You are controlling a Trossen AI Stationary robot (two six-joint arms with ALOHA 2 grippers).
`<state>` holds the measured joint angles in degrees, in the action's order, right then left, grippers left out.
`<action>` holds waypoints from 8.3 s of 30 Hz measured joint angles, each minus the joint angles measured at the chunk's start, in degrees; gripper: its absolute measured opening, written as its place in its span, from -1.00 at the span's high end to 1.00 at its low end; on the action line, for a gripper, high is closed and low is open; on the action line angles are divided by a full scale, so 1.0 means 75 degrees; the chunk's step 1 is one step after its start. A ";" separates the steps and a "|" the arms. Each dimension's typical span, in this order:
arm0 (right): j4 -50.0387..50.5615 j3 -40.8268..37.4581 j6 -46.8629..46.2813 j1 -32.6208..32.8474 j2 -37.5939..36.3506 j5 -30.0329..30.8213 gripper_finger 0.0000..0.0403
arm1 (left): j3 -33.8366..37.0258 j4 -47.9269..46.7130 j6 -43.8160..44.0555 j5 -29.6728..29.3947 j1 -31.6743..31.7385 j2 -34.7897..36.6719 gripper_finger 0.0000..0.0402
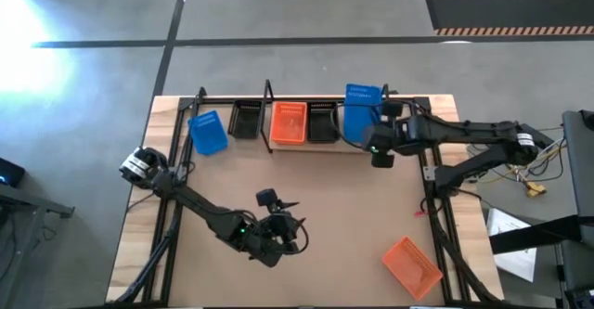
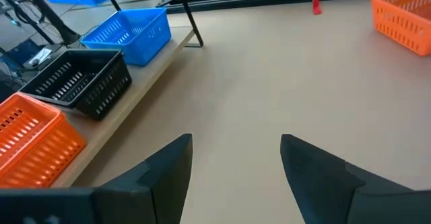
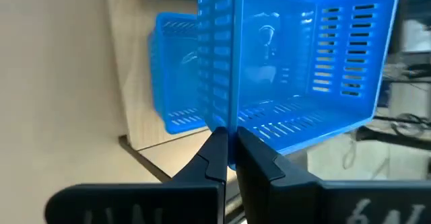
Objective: Stack baskets on shelf by color
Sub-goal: Stack the bottom blue bin on the blue bin on the shelf, then stack the orange bin on the stacked orange bins on the shelf
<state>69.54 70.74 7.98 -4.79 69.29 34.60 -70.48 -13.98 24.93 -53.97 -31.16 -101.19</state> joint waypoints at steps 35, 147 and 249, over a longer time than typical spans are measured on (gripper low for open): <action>-0.1250 -0.0983 0.0838 -0.1007 0.0076 -0.0818 0.15 | 0.0000 0.0032 0.0025 0.0023 0.0000 0.0000 -0.05; -0.4696 0.1524 0.1752 0.4990 0.4421 -0.2863 0.96 | -0.0006 -0.3007 -0.7640 0.4005 0.0610 0.0603 0.11; -0.2160 0.1781 -0.0538 0.6553 0.4061 0.2904 -0.24 | -0.1157 -0.2626 -0.7814 0.4065 0.0099 -0.0536 1.00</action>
<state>53.34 84.09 3.94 44.36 99.74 56.38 -79.15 -33.67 -33.68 -23.49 -30.41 -105.21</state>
